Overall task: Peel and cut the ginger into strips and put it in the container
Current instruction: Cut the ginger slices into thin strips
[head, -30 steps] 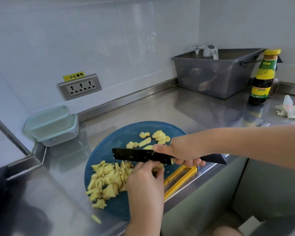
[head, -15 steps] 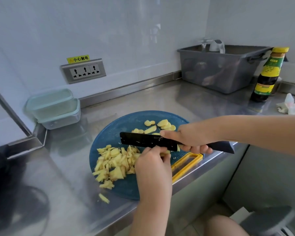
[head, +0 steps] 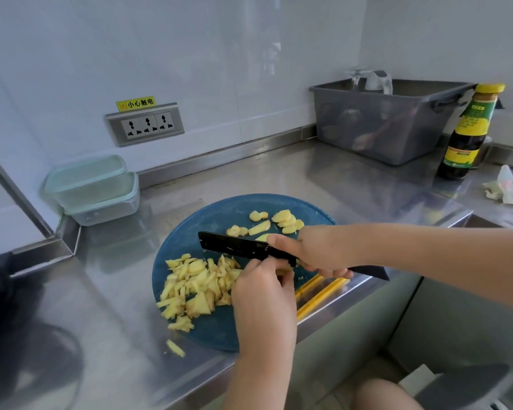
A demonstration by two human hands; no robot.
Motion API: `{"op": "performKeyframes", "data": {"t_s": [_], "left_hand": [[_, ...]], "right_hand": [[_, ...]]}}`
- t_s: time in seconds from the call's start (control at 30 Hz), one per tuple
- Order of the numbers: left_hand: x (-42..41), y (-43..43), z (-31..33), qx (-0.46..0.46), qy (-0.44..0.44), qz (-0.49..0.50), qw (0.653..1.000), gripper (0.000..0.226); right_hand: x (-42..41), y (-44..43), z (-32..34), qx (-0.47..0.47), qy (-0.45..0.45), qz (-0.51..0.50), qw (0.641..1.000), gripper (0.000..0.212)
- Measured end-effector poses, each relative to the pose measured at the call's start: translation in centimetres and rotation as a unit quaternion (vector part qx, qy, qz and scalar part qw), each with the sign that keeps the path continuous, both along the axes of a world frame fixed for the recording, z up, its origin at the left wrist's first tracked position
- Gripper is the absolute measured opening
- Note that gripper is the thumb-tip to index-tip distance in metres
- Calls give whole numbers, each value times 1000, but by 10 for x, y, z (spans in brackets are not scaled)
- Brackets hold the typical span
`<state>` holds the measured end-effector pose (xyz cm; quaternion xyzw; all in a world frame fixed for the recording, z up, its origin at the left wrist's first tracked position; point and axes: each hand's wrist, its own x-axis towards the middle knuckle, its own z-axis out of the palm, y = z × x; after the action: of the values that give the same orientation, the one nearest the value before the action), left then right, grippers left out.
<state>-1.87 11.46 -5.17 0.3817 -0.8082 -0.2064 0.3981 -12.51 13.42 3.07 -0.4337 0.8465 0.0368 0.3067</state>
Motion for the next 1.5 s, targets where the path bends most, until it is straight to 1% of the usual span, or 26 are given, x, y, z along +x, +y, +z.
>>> {"op": "performKeyframes", "data": {"t_s": [0.03, 0.1, 0.17, 0.23, 0.3, 0.37, 0.4, 0.43, 0.47, 0.57, 0.7, 0.8, 0.9, 1.03, 1.17, 1.37, 1.5], "left_hand": [[0, 1, 0, 1, 0, 0, 1000, 12], [-1, 1, -1, 0, 0, -3, 1000, 12], [0, 2, 0, -9, -3, 7, 1000, 12], [0, 3, 1, 5, -13, 16, 1000, 8], [0, 6, 2, 10, -11, 21, 1000, 6], [1, 9, 4, 6, 1, 24, 1000, 9], [1, 10, 5, 6, 11, 28, 1000, 12], [1, 11, 5, 8, 19, 32, 999, 14], [1, 11, 5, 8, 23, 35, 999, 16], [2, 11, 3, -1, 17, 34, 999, 17], [1, 11, 2, -15, 21, 32, 999, 20], [0, 11, 2, -23, 22, 37, 999, 23], [-1, 12, 3, -20, 15, 41, 999, 20], [-1, 13, 2, -27, -1, 44, 999, 15], [-2, 10, 0, -44, -18, 46, 998, 17], [-1, 10, 1, -53, -12, 44, 998, 15], [-2, 9, 1, -66, -12, 40, 997, 19]], "right_hand": [[2, 3, 0, -24, 16, 11, 1000, 68], [3, 8, -1, -91, 19, 28, 995, 45], [4, 7, -4, -121, 23, 48, 991, 43], [3, -1, -14, -152, -3, 40, 988, 38], [3, -6, -14, -142, -51, 8, 989, 51], [-1, -6, -12, -106, -105, -16, 989, 41], [-4, -5, -8, -87, -113, -20, 990, 56], [-6, -2, -6, -79, -135, -31, 987, 66], [-8, -1, -7, -77, -139, -39, 986, 68], [-13, 9, -6, -64, -135, -28, 988, 67], [-30, 29, -8, -68, -199, -49, 976, 65], [-33, 33, -8, -91, -226, -51, 969, 64], [-35, 35, 0, -107, -254, -49, 960, 63], [-39, 37, 4, -105, -264, -42, 958, 64], [-36, 37, 6, -102, -260, -39, 959, 65], [-36, 39, 2, -110, -264, -36, 957, 65], [-35, 40, -4, -113, -261, -37, 958, 65]]}}
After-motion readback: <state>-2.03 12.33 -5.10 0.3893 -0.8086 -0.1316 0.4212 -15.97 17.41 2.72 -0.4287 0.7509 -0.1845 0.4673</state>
